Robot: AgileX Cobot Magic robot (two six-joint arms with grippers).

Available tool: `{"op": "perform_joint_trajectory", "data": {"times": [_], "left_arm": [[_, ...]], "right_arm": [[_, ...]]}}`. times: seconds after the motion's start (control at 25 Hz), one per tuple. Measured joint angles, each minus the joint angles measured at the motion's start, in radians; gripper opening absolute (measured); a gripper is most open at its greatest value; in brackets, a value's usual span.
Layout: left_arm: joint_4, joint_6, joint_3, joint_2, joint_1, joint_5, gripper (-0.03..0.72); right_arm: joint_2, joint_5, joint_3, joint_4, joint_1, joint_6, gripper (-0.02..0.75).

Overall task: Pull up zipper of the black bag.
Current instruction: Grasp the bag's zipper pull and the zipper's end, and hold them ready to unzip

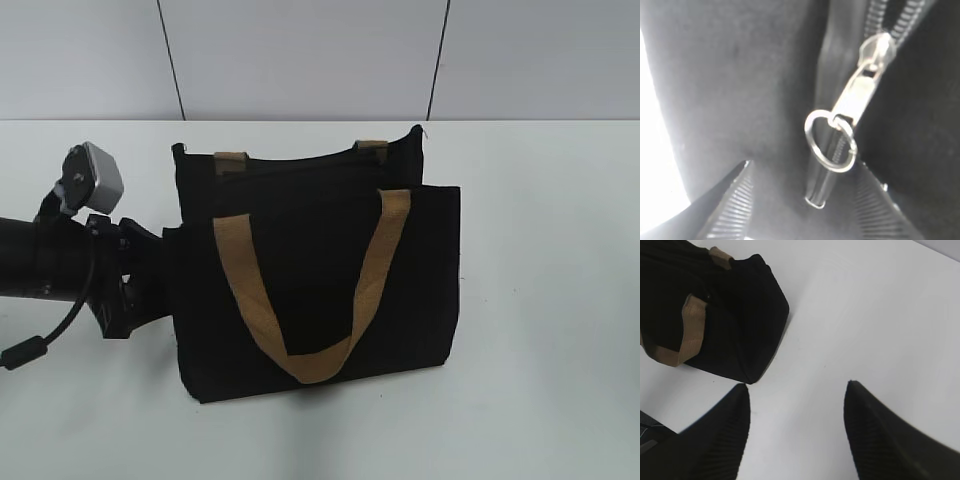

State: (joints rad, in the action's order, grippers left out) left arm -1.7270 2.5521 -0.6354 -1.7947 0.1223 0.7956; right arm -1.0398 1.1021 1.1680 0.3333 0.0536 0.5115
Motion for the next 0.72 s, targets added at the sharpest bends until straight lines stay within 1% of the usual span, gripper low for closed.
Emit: {"op": "perform_joint_trajectory", "data": {"times": [0.16,0.32,0.52,0.56,0.6,0.64,0.72], "left_arm": [[-0.006,0.002,-0.002,-0.007,0.010,0.002,0.469],[-0.016,0.015,-0.003,-0.035,0.044,-0.016,0.468],[-0.016,0.023,-0.003,-0.041,0.051,-0.025,0.458],[-0.016,0.023,-0.003,-0.041,0.051,-0.026,0.444],[-0.015,0.024,-0.003,-0.041,0.051,-0.026,0.414],[-0.014,0.025,-0.003,-0.041,0.052,-0.026,0.366],[-0.014,0.025,-0.003,-0.039,0.052,-0.026,0.232]], "right_arm": [[0.000,0.000,0.000,0.000,0.000,0.000,0.465],[0.000,0.000,0.000,0.000,0.000,0.000,0.465],[0.000,0.000,0.000,0.000,0.000,0.001,0.465],[0.000,0.000,0.000,0.000,0.000,0.001,0.465],[0.000,0.000,0.000,0.000,0.000,0.001,0.465],[0.000,0.000,0.000,0.000,0.000,0.001,0.465],[0.000,0.000,0.000,0.000,0.000,0.001,0.465]]}}
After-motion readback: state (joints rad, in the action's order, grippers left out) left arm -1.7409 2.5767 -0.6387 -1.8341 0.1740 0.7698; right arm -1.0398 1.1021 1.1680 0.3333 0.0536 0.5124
